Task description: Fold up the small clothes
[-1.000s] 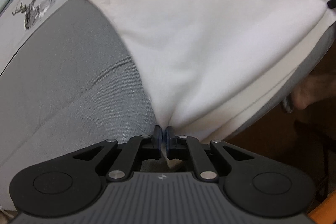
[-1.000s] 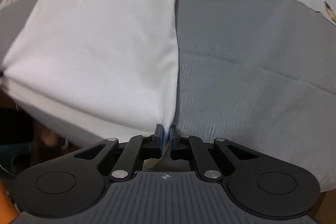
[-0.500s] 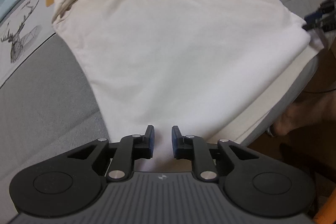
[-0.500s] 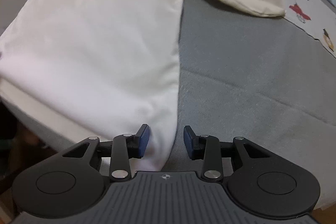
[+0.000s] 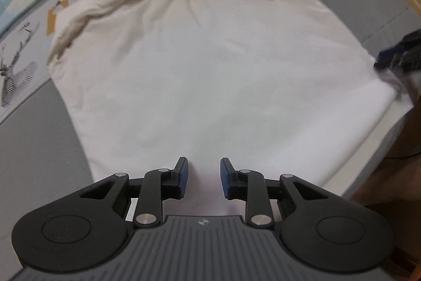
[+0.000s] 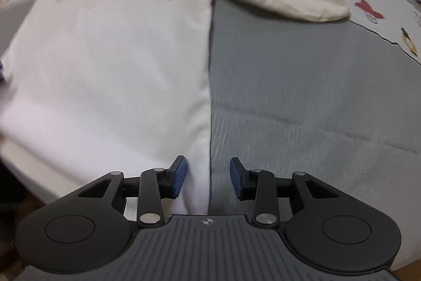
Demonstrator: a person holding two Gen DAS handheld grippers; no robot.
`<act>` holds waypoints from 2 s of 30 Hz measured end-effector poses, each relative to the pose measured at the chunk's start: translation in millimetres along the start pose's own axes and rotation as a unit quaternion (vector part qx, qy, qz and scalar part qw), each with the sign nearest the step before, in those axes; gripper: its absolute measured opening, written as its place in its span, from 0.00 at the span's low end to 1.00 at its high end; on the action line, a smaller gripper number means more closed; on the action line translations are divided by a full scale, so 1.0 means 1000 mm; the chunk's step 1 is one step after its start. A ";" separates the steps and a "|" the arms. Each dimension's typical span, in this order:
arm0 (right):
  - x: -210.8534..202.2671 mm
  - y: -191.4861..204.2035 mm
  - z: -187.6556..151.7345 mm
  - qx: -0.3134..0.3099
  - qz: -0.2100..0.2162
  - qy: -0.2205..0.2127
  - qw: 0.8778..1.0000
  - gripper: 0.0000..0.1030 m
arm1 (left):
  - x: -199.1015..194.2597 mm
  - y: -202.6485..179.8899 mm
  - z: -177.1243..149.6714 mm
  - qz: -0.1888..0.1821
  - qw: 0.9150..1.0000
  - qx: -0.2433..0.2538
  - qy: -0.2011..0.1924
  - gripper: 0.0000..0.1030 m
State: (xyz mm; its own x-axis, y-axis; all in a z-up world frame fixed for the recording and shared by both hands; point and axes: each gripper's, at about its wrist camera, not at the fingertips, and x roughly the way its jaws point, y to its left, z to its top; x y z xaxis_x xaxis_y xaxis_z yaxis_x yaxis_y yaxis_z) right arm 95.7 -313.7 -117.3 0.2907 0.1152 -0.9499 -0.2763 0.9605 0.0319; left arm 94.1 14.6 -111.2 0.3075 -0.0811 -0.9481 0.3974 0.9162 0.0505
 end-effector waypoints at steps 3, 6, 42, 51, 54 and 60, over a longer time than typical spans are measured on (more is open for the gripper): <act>-0.009 -0.020 0.009 0.054 0.003 -0.046 0.997 0.37 | 0.023 -0.003 -0.001 -0.003 1.000 0.006 0.025 0.37; -0.014 -0.048 0.020 0.116 -0.005 -0.097 0.988 0.33 | 0.021 0.005 0.012 -0.013 1.000 -0.020 0.019 0.39; 0.037 -0.276 0.116 0.447 -0.235 -0.353 0.788 0.06 | 0.041 0.009 0.049 -0.004 0.999 0.005 0.044 0.51; 0.058 -0.344 0.063 0.555 -0.053 -0.345 0.755 0.37 | 0.041 0.005 0.051 0.004 0.999 0.006 0.047 0.52; 0.063 -0.360 0.065 0.559 -0.019 -0.351 0.751 0.37 | 0.040 0.005 0.050 0.005 0.999 0.006 0.044 0.52; 0.065 -0.379 0.079 0.540 -0.010 -0.342 0.769 0.37 | 0.040 0.005 0.050 0.006 0.999 0.006 0.046 0.52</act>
State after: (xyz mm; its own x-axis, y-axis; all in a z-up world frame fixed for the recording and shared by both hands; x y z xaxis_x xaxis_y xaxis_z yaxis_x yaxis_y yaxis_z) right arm 292.3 -650.3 -166.6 0.8004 -0.1515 -0.5800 0.5498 0.5711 0.6095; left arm 151.6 -3.8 -132.7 0.2314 -0.0322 -0.9723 0.4042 0.9123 0.0660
